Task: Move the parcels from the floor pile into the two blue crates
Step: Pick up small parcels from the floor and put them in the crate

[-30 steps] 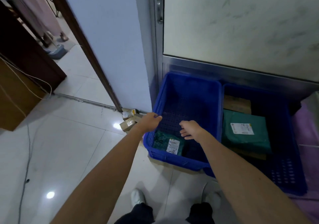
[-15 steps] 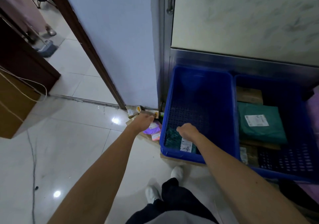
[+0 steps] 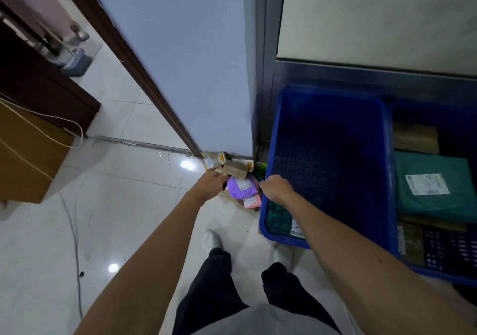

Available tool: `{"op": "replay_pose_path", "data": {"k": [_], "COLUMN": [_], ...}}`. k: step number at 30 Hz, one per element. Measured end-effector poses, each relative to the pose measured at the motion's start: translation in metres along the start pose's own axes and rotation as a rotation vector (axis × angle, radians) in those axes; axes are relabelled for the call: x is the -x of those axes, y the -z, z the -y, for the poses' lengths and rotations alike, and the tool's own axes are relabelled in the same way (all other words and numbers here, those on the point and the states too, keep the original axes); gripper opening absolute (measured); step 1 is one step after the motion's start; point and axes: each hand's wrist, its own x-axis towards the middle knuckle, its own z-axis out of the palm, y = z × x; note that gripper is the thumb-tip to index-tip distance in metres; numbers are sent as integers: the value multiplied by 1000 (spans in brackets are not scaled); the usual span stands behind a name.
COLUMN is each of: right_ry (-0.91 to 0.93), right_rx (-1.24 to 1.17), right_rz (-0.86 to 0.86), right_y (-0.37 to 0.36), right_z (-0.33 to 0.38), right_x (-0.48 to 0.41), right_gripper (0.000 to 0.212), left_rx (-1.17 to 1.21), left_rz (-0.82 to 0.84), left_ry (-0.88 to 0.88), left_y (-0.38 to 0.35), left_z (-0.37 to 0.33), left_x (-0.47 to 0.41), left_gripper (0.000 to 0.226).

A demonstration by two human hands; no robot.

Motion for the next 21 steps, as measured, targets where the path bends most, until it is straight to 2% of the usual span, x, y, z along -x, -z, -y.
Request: {"op": "replay_pose_path", "data": {"k": [6, 8, 14, 18, 21], "right_ry": [-61, -115, -221, -294, -339], "right_rx": [-106, -122, -189, -178, -164], "right_rz": [-27, -15, -25, -31, 3], "right_y": [-33, -46, -96, -135, -161], "right_z": [27, 32, 59, 46, 26], "right_x": [-49, -65, -143, -195, -235], "right_gripper": [28, 34, 35, 58, 44], "left_rx": [-120, -137, -213, -209, -198], "left_rz": [123, 158, 262, 304, 296], "left_ry": [-29, -40, -44, 0, 28], "left_y": [22, 28, 51, 47, 33], "left_z": [11, 14, 39, 68, 96], "left_x": [-75, -91, -192, -254, -300], "left_gripper": [15, 14, 25, 26, 21]}}
